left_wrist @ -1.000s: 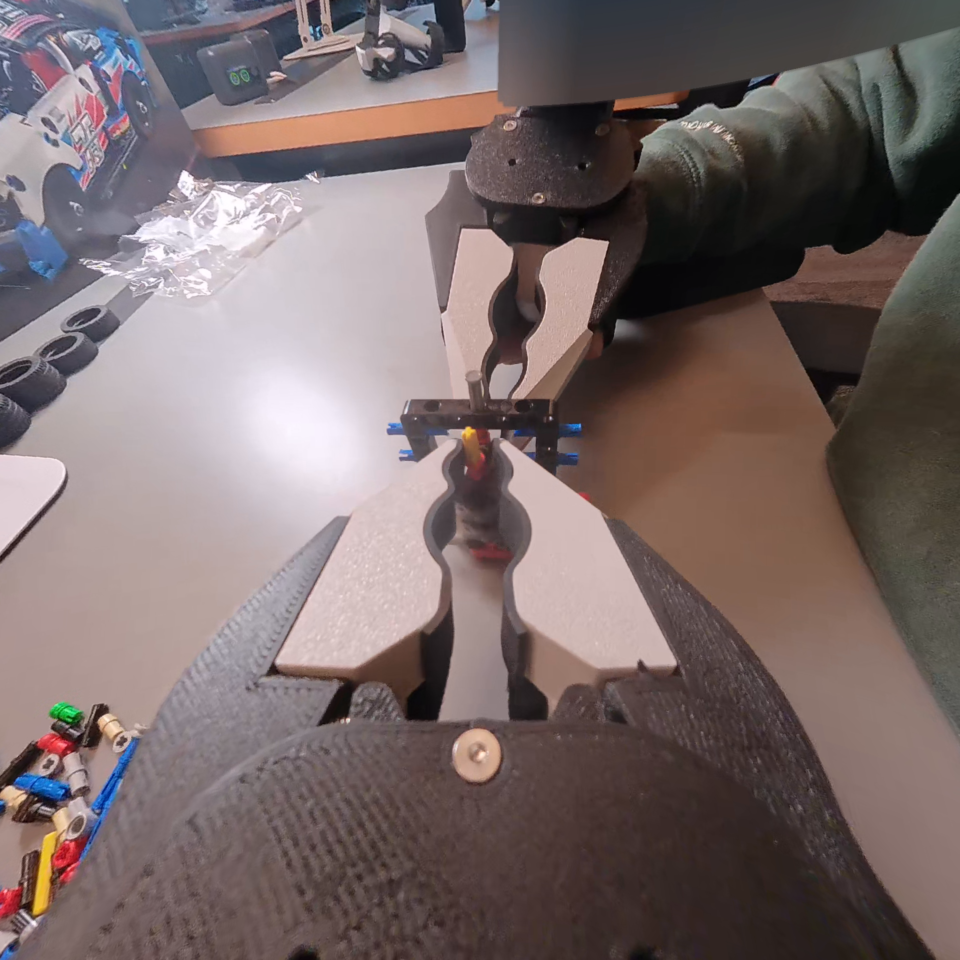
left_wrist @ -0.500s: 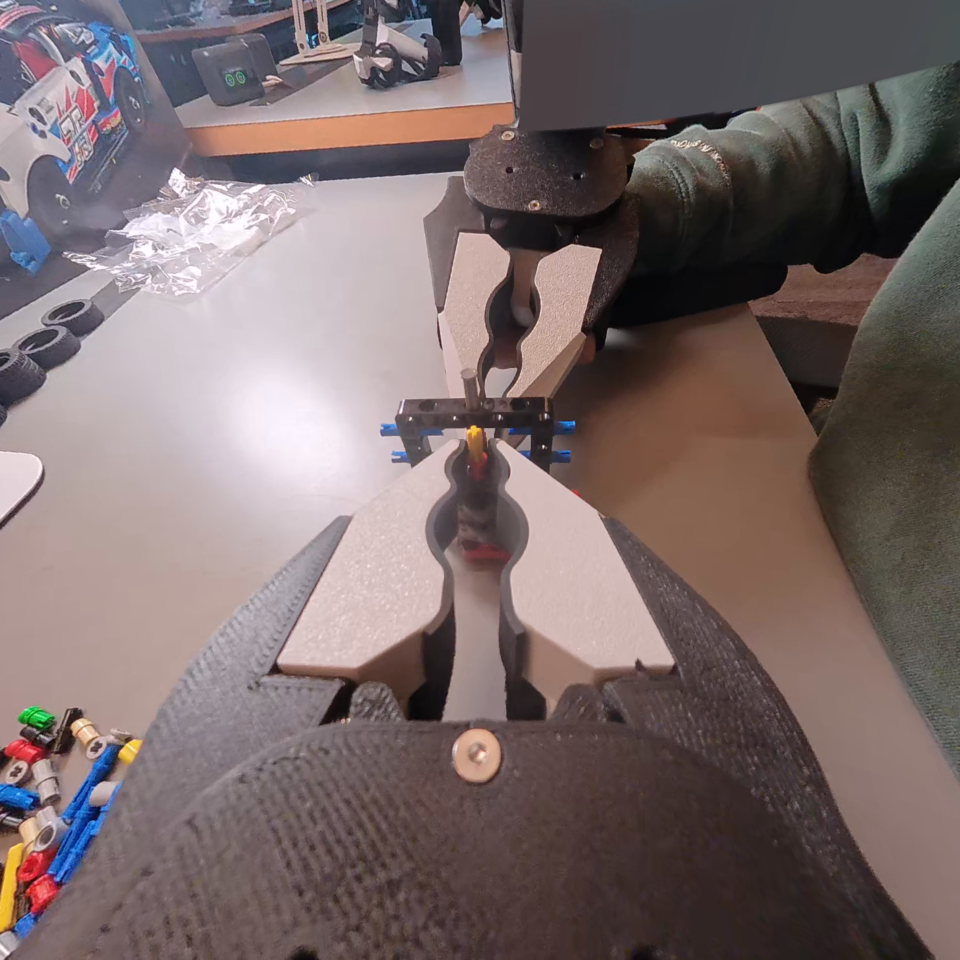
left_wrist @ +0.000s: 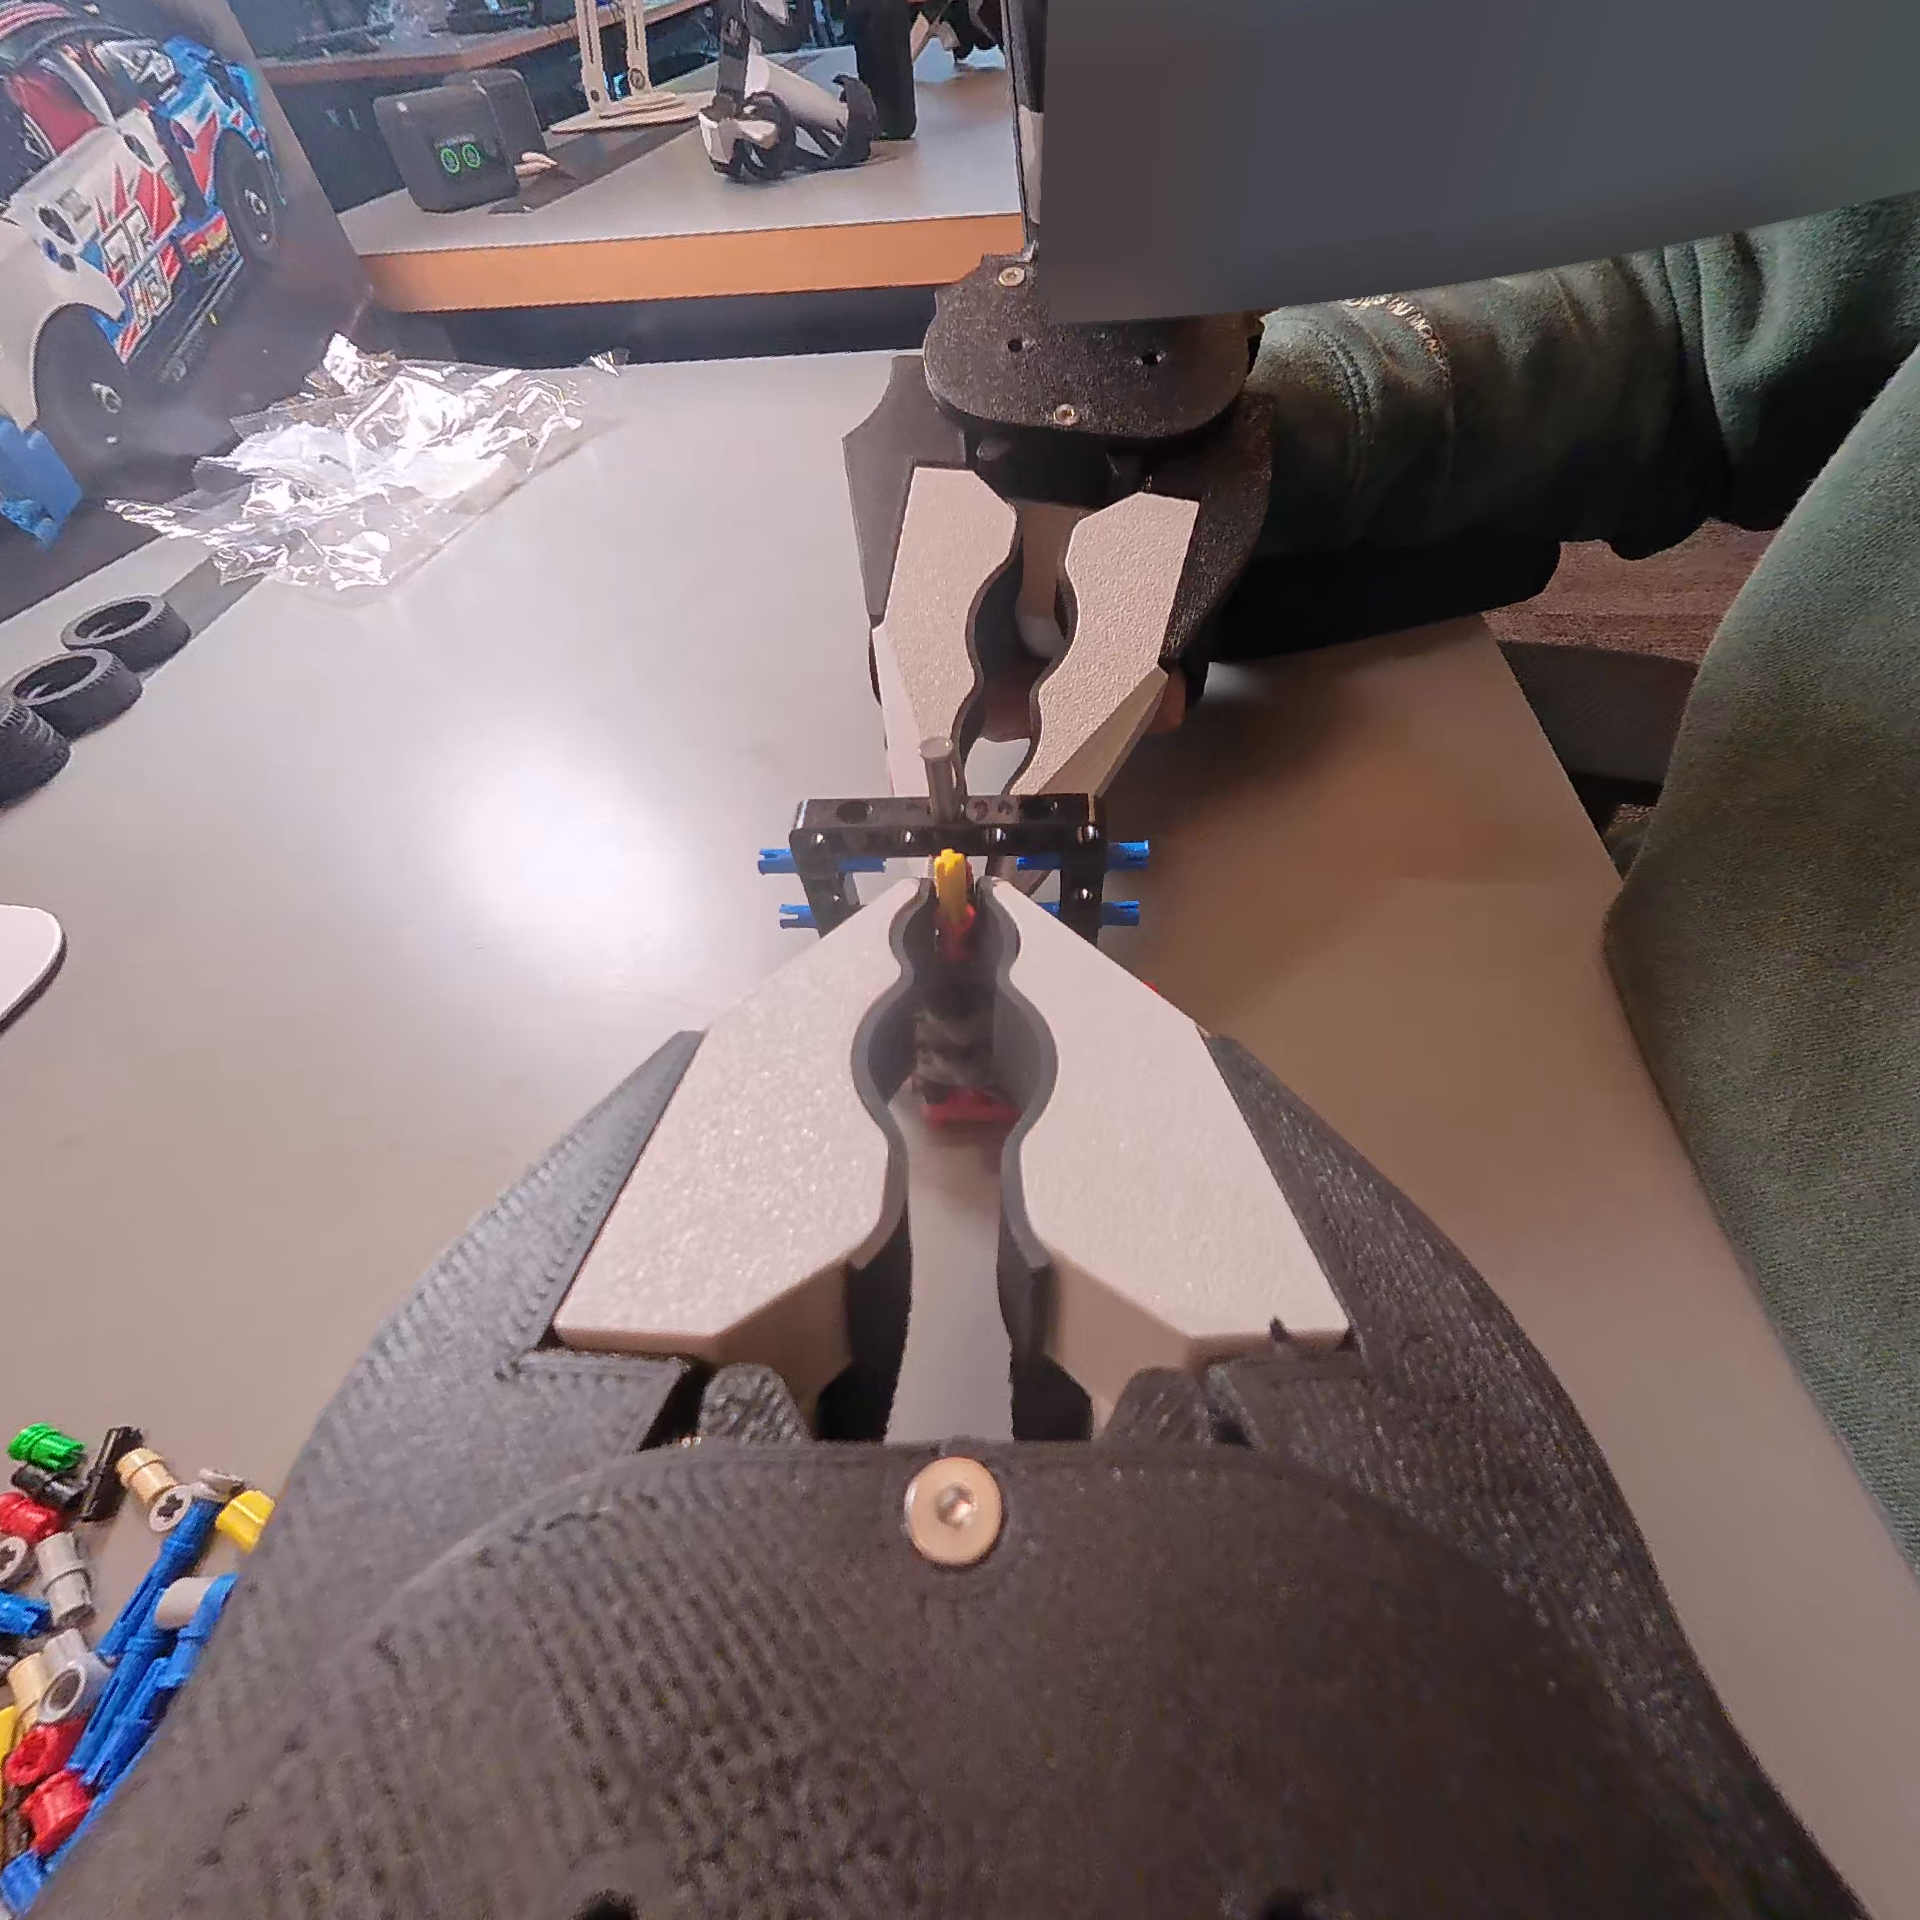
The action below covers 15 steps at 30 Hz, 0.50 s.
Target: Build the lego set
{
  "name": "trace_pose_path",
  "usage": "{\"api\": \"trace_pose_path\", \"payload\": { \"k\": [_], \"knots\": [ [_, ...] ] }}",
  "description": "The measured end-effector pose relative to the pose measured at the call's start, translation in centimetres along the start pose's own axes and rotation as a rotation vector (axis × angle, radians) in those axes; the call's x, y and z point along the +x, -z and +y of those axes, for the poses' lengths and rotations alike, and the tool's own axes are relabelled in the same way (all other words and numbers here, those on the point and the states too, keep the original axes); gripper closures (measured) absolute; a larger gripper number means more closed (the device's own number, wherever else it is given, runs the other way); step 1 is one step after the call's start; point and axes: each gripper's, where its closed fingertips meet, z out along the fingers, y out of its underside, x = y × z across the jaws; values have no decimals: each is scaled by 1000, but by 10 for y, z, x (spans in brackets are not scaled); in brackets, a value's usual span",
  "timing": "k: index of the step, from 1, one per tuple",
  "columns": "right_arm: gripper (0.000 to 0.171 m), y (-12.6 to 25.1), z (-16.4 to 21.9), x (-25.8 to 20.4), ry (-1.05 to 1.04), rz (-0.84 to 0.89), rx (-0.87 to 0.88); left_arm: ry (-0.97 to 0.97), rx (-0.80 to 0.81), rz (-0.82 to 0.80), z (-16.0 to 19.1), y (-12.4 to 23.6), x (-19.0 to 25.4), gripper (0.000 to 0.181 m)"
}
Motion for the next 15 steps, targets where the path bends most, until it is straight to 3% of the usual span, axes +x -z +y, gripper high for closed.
{"api": "trace_pose_path", "payload": {
  "k": [7, 15],
  "knots": [
    [160, 15, -7, 7, -9, -7, 18, 0, 0, -2, 0, 0, 0, 176],
    [159, 32, -49, 4, -34, -65, 72, 5, 20, 16, -5, 3, 1, 167]
  ]
}}
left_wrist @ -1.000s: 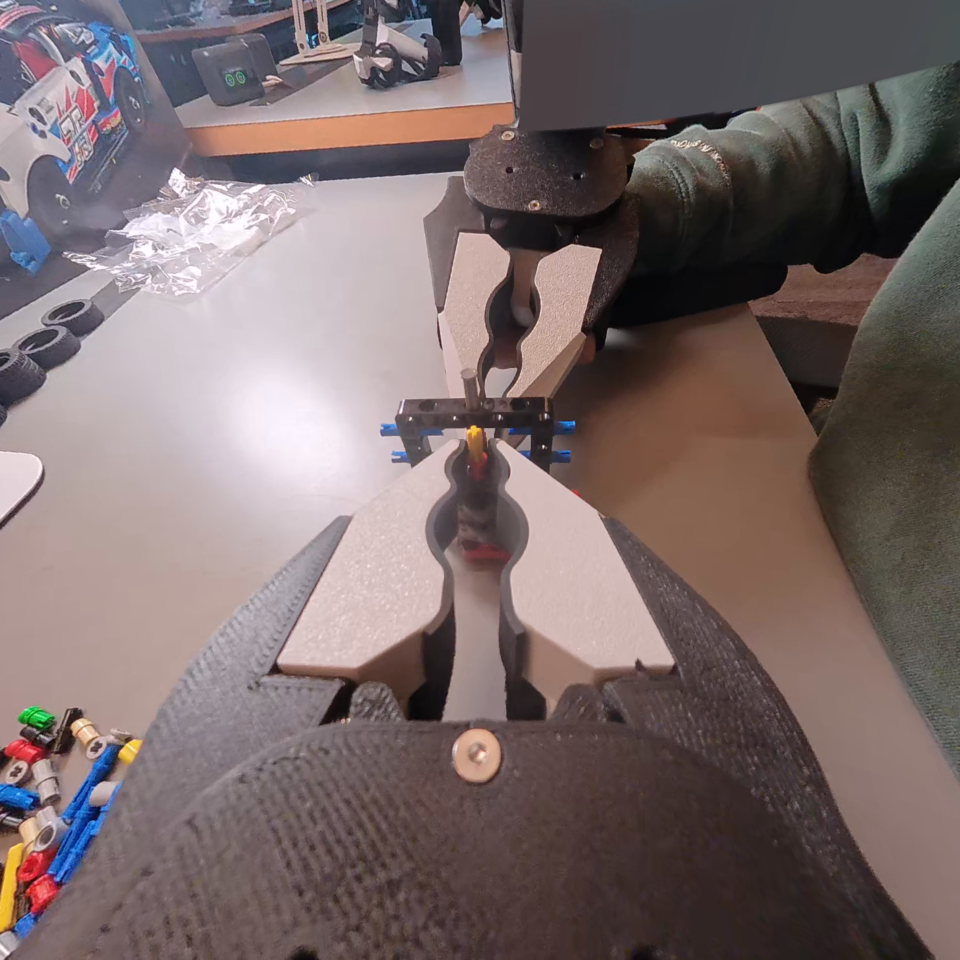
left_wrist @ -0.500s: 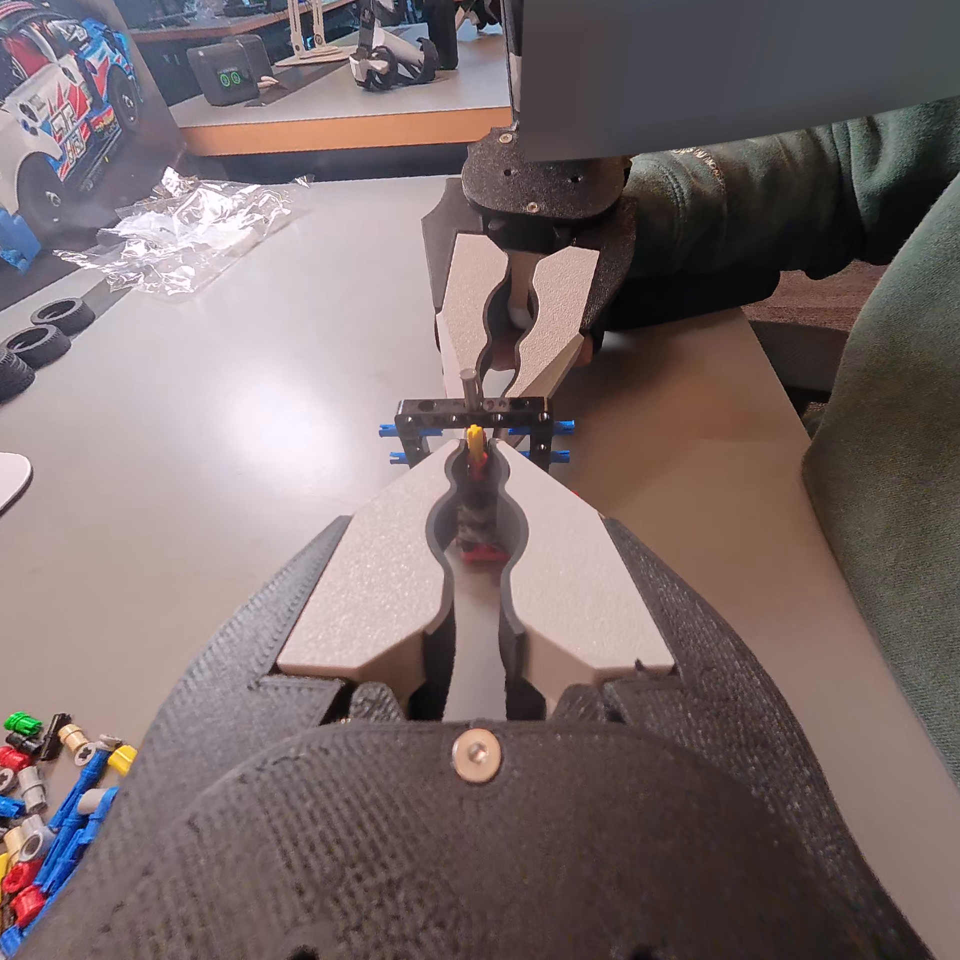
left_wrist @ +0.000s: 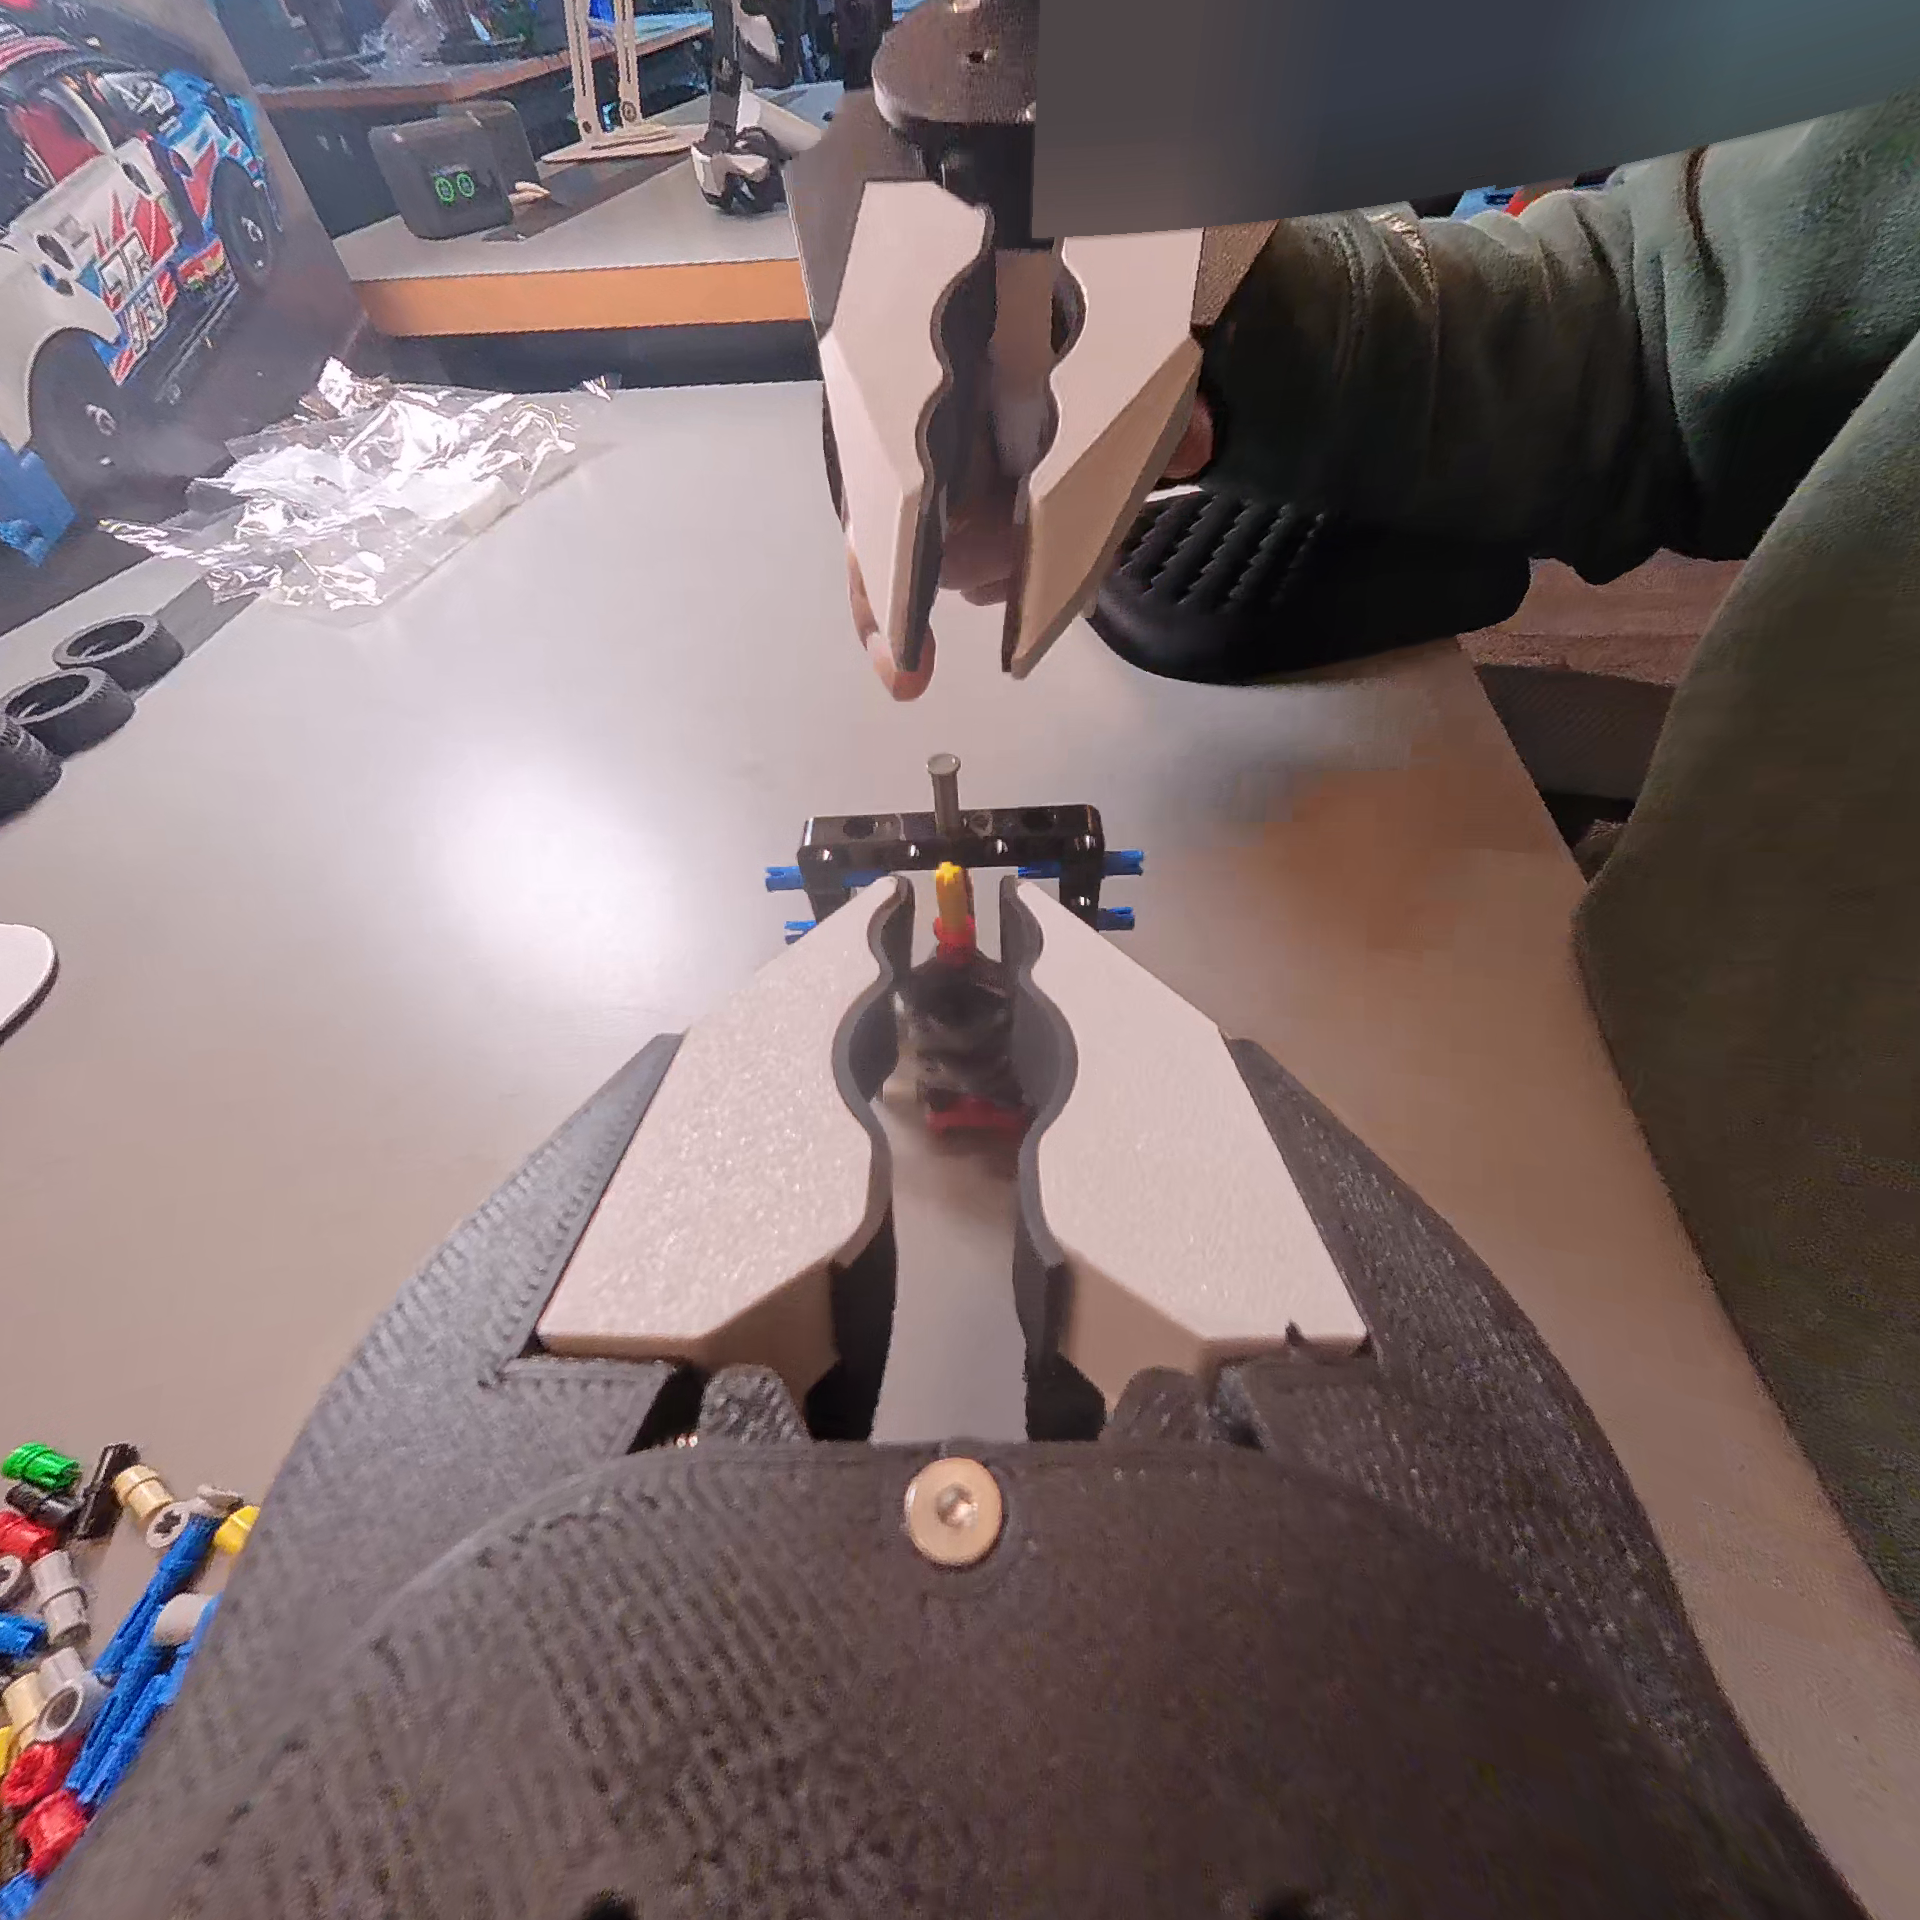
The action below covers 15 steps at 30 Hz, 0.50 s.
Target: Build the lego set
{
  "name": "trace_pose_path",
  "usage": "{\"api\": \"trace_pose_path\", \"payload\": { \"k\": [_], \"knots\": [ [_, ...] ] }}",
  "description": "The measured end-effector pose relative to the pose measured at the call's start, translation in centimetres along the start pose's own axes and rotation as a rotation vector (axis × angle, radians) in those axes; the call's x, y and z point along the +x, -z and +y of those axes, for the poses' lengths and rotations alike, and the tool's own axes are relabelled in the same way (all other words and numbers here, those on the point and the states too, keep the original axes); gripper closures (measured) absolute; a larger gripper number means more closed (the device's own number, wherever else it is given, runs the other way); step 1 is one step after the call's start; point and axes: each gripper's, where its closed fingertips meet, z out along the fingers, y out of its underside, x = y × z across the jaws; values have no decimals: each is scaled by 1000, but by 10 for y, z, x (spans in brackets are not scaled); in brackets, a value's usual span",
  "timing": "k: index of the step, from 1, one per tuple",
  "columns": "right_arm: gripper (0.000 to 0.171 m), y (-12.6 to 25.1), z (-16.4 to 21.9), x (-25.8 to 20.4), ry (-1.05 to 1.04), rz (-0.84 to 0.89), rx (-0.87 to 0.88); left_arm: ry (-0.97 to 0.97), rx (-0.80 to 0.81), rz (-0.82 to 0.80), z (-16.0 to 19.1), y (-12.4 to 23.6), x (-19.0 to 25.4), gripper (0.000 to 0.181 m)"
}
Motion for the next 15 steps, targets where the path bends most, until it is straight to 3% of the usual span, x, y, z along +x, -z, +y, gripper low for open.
{"api": "trace_pose_path", "payload": {
  "k": [15],
  "knots": [
    [170, -17, 11, 1, -5, -27, -306, -41, -26, -18, 2, 0, 6, 173]
  ]
}}
